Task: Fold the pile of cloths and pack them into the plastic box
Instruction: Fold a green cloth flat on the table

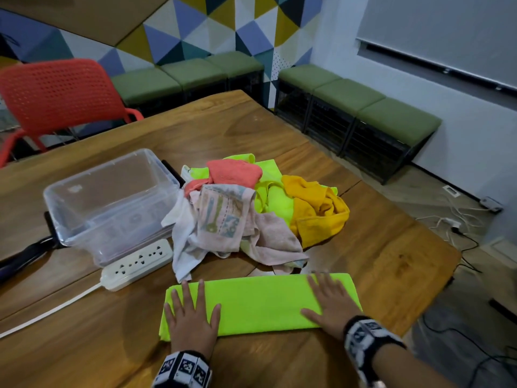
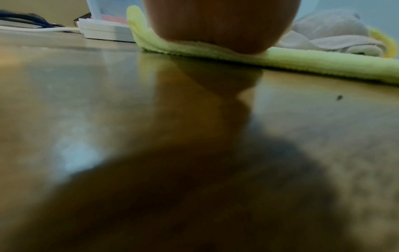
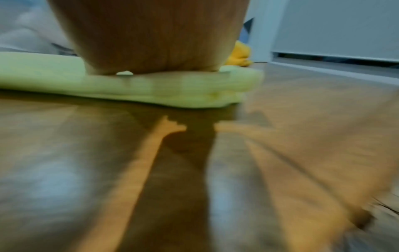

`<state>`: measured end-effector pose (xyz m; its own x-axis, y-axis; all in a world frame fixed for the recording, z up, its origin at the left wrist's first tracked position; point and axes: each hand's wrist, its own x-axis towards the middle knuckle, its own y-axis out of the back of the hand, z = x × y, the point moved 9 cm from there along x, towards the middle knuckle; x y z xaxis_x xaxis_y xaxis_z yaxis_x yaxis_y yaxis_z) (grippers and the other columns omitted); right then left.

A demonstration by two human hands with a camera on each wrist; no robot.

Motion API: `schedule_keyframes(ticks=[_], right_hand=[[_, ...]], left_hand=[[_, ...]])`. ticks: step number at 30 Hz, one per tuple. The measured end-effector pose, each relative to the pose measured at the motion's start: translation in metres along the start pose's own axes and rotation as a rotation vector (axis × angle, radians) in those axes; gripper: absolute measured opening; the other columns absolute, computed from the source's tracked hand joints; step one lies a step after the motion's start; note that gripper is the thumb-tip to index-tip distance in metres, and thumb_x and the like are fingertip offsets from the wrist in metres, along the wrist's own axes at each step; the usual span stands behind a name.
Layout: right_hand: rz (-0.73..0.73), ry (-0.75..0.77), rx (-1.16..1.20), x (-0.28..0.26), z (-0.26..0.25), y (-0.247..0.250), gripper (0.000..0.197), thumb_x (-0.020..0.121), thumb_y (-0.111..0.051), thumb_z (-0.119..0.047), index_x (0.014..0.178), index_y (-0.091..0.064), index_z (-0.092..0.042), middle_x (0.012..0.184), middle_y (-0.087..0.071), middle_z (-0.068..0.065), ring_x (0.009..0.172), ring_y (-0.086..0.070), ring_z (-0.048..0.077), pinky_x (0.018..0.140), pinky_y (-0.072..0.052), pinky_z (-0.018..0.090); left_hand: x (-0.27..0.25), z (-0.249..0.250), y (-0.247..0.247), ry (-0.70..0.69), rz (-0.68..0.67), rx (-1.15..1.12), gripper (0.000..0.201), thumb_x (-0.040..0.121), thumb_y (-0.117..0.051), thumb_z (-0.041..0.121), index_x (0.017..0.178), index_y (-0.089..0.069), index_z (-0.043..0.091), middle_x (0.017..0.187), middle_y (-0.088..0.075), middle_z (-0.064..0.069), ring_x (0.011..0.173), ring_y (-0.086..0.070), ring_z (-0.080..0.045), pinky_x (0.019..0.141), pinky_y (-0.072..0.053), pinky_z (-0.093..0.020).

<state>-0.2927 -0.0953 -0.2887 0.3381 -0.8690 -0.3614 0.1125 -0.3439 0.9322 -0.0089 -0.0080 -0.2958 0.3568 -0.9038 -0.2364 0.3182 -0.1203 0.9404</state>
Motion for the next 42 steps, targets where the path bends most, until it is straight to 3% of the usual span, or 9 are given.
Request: schedule_keyframes(ticks=[5, 10, 16, 20, 24, 26, 29, 34, 42], right_hand=[[-0.291, -0.150, -0.032, -0.027, 0.052, 0.017, 0.149, 0.018, 0.034, -0.090, 0.146, 0.020, -0.015, 0.150, 0.030, 0.002, 0.144, 0.020, 0.027, 0.113, 0.015, 0.049], [-0.049, 0.018, -0.069, -0.005, -0.038, 0.060, 0.112, 0.065, 0.003, -0.089, 0.145, -0.033, -0.020, 0.151, -0.030, 0.018, 0.136, -0.035, 0.038, 0.110, -0.003, 0.050], [-0.181, 0.246, -0.062, 0.002, -0.163, 0.046, 0.095, 0.079, -0.051, -0.067, 0.150, -0.007, -0.021, 0.152, -0.018, 0.014, 0.139, -0.020, 0.033, 0.110, -0.022, 0.048], [-0.257, 0.198, -0.042, 0.007, -0.170, 0.038, 0.098, 0.079, -0.057, -0.063, 0.150, 0.000, -0.027, 0.154, -0.011, 0.015, 0.139, -0.023, 0.036, 0.107, -0.029, 0.050], [-0.278, 0.177, -0.020, 0.007, -0.163, 0.033, 0.102, 0.076, -0.058, -0.066, 0.149, 0.006, -0.034, 0.155, -0.009, 0.013, 0.137, -0.026, 0.036, 0.104, -0.035, 0.049], [-0.305, 0.161, -0.020, 0.008, -0.159, 0.029, 0.104, 0.075, -0.058, -0.068, 0.148, 0.009, -0.036, 0.156, -0.005, 0.013, 0.137, -0.026, 0.036, 0.103, -0.036, 0.049], [-0.301, 0.191, -0.047, 0.010, -0.165, 0.034, 0.104, 0.075, -0.058, -0.067, 0.149, 0.008, -0.033, 0.157, -0.003, 0.013, 0.139, -0.022, 0.036, 0.105, -0.032, 0.050], [-0.153, 0.224, -0.095, 0.004, -0.170, 0.042, 0.096, 0.079, -0.058, -0.061, 0.150, -0.004, -0.024, 0.155, -0.011, 0.012, 0.141, -0.015, 0.035, 0.111, -0.021, 0.050], [-0.075, 0.229, 0.040, 0.006, -0.168, 0.052, 0.076, 0.085, -0.055, -0.053, 0.146, -0.026, -0.018, 0.150, -0.022, 0.010, 0.138, -0.022, 0.032, 0.109, -0.027, 0.046]], left_hand=[[-0.002, 0.004, 0.003, 0.004, -0.030, 0.006, 0.082, 0.092, -0.002, 0.060, 0.125, -0.059, 0.011, 0.128, -0.057, -0.022, 0.114, -0.055, -0.048, 0.102, -0.018, -0.048], [-0.003, 0.004, 0.004, 0.001, -0.030, 0.016, 0.084, 0.092, 0.000, 0.060, 0.124, -0.060, 0.010, 0.129, -0.057, -0.022, 0.115, -0.054, -0.048, 0.101, -0.017, -0.051], [-0.002, 0.005, 0.004, 0.009, -0.016, -0.011, 0.085, 0.093, 0.002, 0.058, 0.122, -0.062, 0.009, 0.127, -0.058, -0.022, 0.113, -0.055, -0.048, 0.100, -0.033, -0.059], [0.000, 0.007, 0.010, 0.011, -0.007, 0.013, 0.090, 0.091, 0.008, 0.059, 0.124, -0.060, 0.009, 0.130, -0.056, -0.023, 0.116, -0.053, -0.048, 0.106, -0.011, -0.053], [-0.004, -0.003, 0.013, 0.080, -0.014, 0.051, 0.116, 0.064, 0.039, 0.068, 0.146, -0.027, 0.020, 0.154, -0.021, -0.014, 0.142, -0.019, -0.040, 0.107, 0.026, -0.047], [-0.005, -0.003, 0.016, 0.079, -0.035, 0.093, 0.111, 0.064, 0.039, 0.068, 0.149, -0.017, 0.025, 0.158, -0.010, -0.010, 0.145, -0.009, -0.035, 0.110, 0.014, -0.050], [-0.002, -0.013, 0.034, 0.102, -0.059, 0.152, 0.060, 0.096, -0.008, 0.055, 0.150, -0.007, 0.029, 0.159, 0.002, -0.004, 0.147, 0.001, -0.027, 0.116, -0.005, -0.051], [0.002, -0.042, 0.065, 0.225, -0.004, 0.026, 0.062, 0.093, -0.043, 0.045, 0.146, -0.020, 0.020, 0.147, -0.027, -0.012, 0.131, -0.035, -0.030, 0.101, -0.038, -0.041], [0.009, -0.056, 0.062, 0.371, -0.216, -0.185, 0.055, 0.089, -0.056, 0.038, 0.128, -0.042, 0.002, 0.131, -0.050, -0.017, 0.119, -0.051, -0.031, 0.094, -0.045, -0.034]])
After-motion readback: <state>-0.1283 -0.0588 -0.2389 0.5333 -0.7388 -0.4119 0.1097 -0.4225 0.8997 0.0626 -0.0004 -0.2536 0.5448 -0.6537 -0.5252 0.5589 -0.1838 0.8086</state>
